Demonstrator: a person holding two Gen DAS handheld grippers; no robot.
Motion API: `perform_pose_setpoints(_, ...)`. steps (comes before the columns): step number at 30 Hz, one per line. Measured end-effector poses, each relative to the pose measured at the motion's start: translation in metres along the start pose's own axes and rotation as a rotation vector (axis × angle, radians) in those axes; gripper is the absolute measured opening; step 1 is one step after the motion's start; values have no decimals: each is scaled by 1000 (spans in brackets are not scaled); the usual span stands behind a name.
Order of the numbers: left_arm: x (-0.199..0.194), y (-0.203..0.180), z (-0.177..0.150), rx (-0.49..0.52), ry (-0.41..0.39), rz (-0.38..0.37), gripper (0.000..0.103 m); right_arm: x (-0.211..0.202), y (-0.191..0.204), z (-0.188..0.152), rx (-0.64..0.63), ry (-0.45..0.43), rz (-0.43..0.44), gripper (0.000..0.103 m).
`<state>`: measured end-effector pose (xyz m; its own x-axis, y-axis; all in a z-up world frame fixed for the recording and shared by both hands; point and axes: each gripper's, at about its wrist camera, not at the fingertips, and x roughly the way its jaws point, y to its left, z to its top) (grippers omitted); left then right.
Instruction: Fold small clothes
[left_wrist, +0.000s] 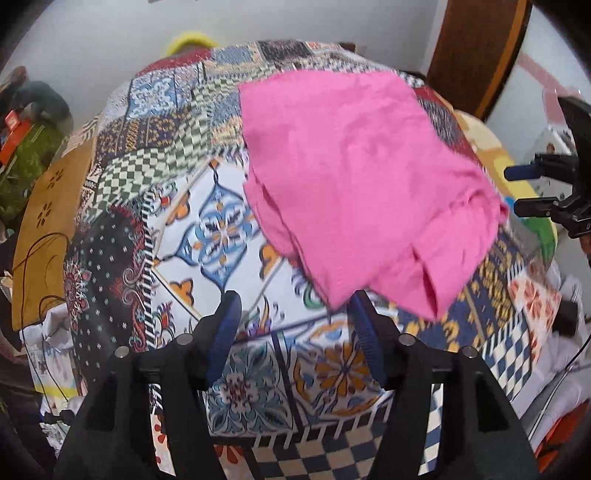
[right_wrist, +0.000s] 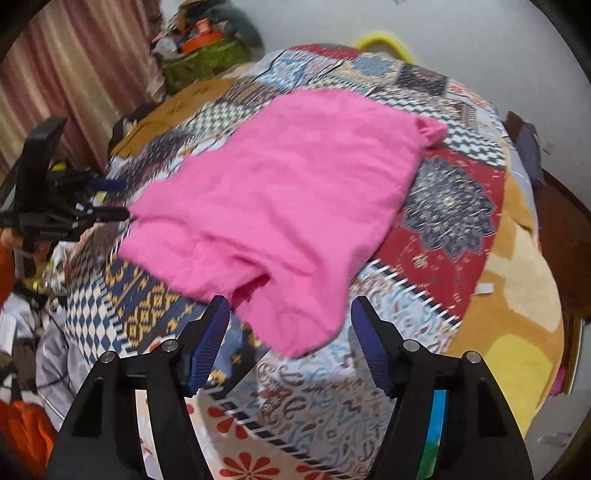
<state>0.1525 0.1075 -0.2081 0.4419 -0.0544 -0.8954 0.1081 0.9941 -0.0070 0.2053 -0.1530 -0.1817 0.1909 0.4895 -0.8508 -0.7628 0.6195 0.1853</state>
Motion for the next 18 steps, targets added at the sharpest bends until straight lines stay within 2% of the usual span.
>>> perform_pose_setpoints(6,9,-13,6,51,-13,21,65,26,10,-3,-69,50,-22,65)
perform_pose_setpoints(12,18,-35,24,176,-74,17,65,36,14,12,-121,-5,-68,64)
perform_pose_setpoints(14,22,-40,27,208,-88,12,64,41,13,15,-129,-3,-58,63)
perform_pose_setpoints(16,25,-40,32,222,-87,-18,59,44,11,18,-121,-5,-36,56)
perform_pose_setpoints(18,28,-40,36,212,-75,-73,38,48,6,22,-93,-1,-5,36)
